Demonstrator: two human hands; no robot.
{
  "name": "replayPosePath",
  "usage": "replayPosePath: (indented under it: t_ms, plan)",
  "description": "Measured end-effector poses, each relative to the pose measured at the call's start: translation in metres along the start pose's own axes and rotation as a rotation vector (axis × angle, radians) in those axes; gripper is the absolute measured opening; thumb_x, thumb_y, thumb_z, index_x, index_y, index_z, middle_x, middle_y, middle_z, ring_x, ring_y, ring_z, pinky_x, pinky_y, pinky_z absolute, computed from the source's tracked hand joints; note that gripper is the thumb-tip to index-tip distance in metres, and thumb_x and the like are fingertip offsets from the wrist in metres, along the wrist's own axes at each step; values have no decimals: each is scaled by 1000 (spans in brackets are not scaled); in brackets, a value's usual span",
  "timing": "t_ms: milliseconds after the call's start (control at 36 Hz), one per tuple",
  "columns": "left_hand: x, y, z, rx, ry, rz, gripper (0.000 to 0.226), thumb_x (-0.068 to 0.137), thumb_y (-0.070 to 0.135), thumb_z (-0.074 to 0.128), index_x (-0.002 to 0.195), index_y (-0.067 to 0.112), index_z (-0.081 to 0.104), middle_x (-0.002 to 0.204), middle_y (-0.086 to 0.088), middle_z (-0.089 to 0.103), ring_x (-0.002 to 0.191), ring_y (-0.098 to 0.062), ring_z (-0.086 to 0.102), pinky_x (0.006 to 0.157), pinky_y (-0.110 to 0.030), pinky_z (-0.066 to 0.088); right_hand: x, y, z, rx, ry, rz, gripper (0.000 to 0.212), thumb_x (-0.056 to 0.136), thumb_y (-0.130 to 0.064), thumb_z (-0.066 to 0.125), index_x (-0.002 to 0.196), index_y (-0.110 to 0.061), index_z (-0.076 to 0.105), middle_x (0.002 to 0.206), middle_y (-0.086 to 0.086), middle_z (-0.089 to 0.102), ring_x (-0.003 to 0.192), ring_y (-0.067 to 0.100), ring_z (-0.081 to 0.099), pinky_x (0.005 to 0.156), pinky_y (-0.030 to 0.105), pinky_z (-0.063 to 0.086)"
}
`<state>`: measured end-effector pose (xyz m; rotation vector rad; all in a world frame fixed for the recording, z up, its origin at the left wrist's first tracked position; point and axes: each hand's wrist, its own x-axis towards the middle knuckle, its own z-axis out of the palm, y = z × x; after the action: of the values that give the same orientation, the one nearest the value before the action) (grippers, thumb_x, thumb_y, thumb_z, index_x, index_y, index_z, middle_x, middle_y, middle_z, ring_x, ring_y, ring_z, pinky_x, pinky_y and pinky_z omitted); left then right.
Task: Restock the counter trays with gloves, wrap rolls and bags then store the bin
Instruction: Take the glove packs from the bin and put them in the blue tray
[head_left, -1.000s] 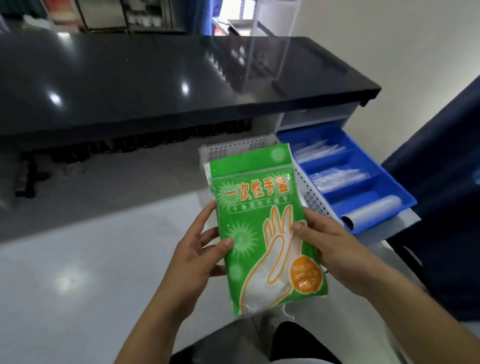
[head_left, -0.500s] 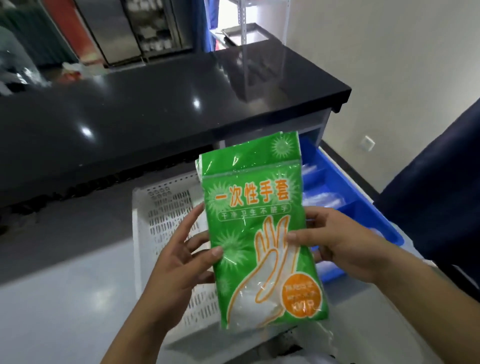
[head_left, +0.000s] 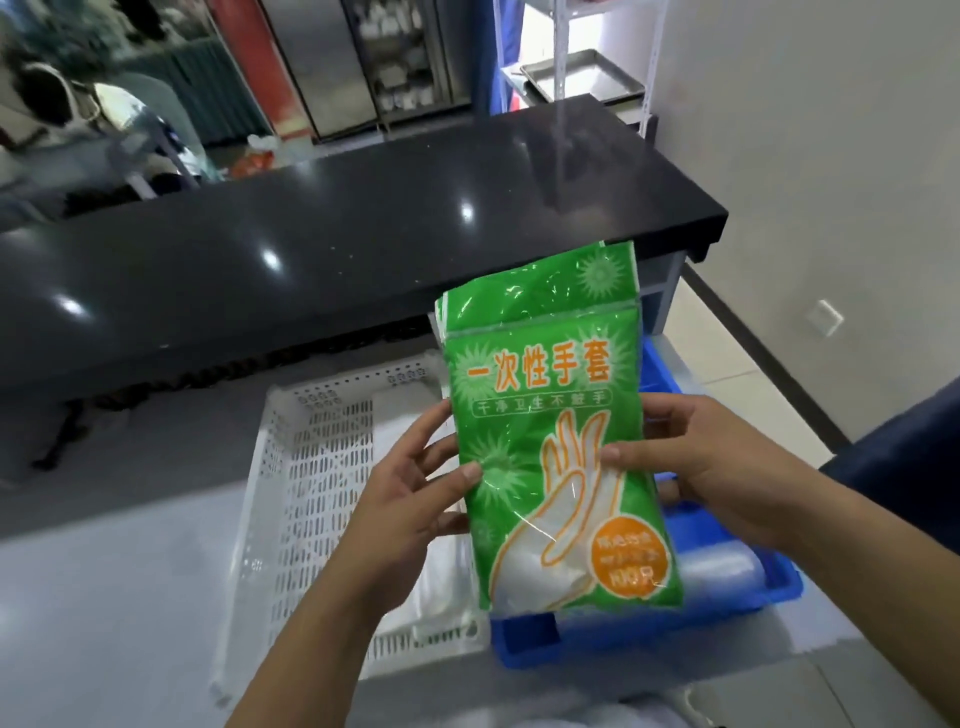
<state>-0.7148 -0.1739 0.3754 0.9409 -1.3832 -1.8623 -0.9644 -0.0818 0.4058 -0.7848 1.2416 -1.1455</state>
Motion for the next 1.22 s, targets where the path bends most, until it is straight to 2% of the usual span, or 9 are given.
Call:
replayPosePath:
  t_ms: [167,250,306,417,583,667,861,1083,1222]
  plan:
    - [20,-7,19,31,28,-7,64,83,8,72,134,42,56,128,-5,67,113,-28,68,91,-49,57,2,-6,-17,-66,70,-154,30,72,1,72,94,-18,79,94,9,78,82,25,76,60,27,59]
    - [28,-15,22,210,140,42,59,86,7,73,126,48,59,129,1,65,117,-18,64,89,-28,55,4,-24,-26,-248,119,-303,43,77,13,68,84,-27,81,86,1,79,77,16,75,62,22,58]
    - [30,-22,18,420,231,41,57,87,13,73,128,49,56,132,10,59,119,-10,58,82,-13,51,8,-40,-30,-508,181,-429,41,80,8,70,87,-31,80,82,-2,79,77,17,75,66,30,60]
    - [26,-44,4,633,268,-103,63,88,21,72,140,42,44,143,10,46,123,-13,48,87,-26,49,28,-65,-33,-1226,373,-608,29,80,-27,66,106,-35,75,85,1,77,74,27,67,60,32,43]
    - [25,-56,3,737,300,-145,68,87,17,70,146,32,40,145,9,50,105,-10,56,79,-26,55,85,-65,-17,-1729,272,-659,32,87,-20,63,115,-35,68,95,0,71,87,33,66,59,31,36]
    - [26,-58,2,731,311,-181,75,85,13,72,150,29,38,146,8,50,106,-12,56,86,-36,57,120,-48,-10,-1923,224,-607,30,89,-16,60,113,-32,65,98,-3,67,93,28,63,58,31,29]
    - [21,-67,-1,648,335,-206,65,88,11,71,142,37,48,127,16,56,95,3,57,87,-40,59,179,-5,-13,-2032,87,-506,22,83,-1,59,99,-16,61,89,5,63,86,30,61,58,34,35]
    - [19,-70,-5,605,340,-225,59,89,15,71,138,40,51,121,15,64,99,-6,65,85,-37,60,197,6,-27,-1902,-30,-440,31,88,-6,54,109,-23,68,96,4,73,81,29,63,59,32,34]
    - [21,-71,-4,582,339,-242,57,89,14,71,137,40,53,117,6,70,97,-12,68,77,-31,59,201,-22,-31,-1773,-188,-242,26,82,-5,53,78,-29,63,74,-6,64,67,20,57,50,29,36]
